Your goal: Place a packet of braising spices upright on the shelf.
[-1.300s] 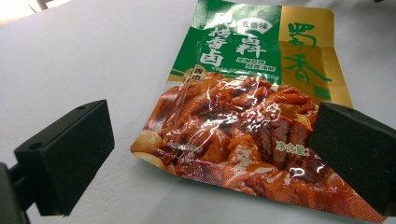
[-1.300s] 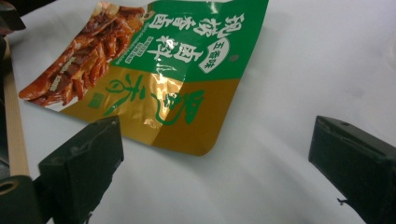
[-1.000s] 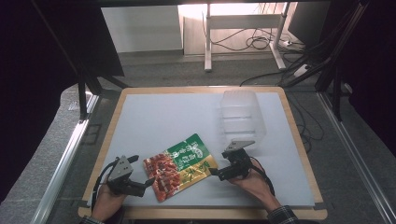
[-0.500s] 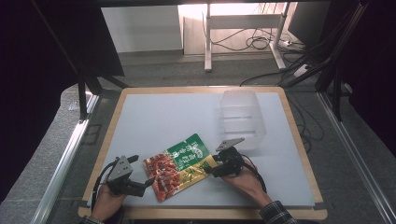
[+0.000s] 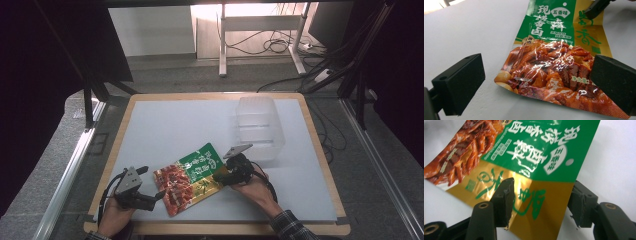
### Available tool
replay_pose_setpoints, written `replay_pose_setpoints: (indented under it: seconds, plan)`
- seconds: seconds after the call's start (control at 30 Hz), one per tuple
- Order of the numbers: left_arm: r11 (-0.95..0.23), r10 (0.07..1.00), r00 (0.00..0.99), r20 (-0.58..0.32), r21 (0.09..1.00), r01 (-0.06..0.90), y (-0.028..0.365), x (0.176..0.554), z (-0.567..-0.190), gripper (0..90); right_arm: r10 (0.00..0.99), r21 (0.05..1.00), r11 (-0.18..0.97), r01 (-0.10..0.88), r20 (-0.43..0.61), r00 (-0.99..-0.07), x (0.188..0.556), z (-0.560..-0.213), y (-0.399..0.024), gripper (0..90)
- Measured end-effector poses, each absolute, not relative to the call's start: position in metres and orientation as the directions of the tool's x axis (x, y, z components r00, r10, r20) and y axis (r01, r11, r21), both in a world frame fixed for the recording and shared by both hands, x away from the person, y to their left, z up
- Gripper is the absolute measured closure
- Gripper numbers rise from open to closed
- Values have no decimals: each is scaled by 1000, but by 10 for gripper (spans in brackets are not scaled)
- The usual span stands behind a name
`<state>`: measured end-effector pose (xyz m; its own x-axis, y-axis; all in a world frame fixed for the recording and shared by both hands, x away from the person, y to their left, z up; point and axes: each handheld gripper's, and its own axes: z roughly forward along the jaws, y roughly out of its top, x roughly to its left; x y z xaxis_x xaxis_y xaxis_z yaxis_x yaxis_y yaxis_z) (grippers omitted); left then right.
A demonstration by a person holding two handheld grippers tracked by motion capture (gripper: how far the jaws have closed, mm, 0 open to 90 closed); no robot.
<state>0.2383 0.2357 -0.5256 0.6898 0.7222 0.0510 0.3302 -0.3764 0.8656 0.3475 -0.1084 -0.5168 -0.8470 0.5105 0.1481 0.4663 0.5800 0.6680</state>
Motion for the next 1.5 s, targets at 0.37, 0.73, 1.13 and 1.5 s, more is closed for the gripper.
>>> replay_pose_setpoints:
  seconds: [0.37, 0.73, 1.13, 1.5]
  plan:
    - [-378, 723, 689, 52, 865, 331, 236, 239, -526, 0, 536, 649, 594, 475, 120, -835, 364, -515, -92, 555]
    - [-383, 721, 691, 54, 862, 333, 235, 239, -526, 0, 526, 629, 628, 458, 91, -846, 373, -512, -79, 706]
    - [-377, 724, 688, 53, 865, 331, 236, 239, -526, 0, 482, 653, 612, 446, 139, -865, 374, -490, -76, 897]
    - [-371, 727, 685, 51, 868, 330, 236, 239, -526, 0, 424, 697, 590, 409, 164, -891, 373, -448, -74, 897]
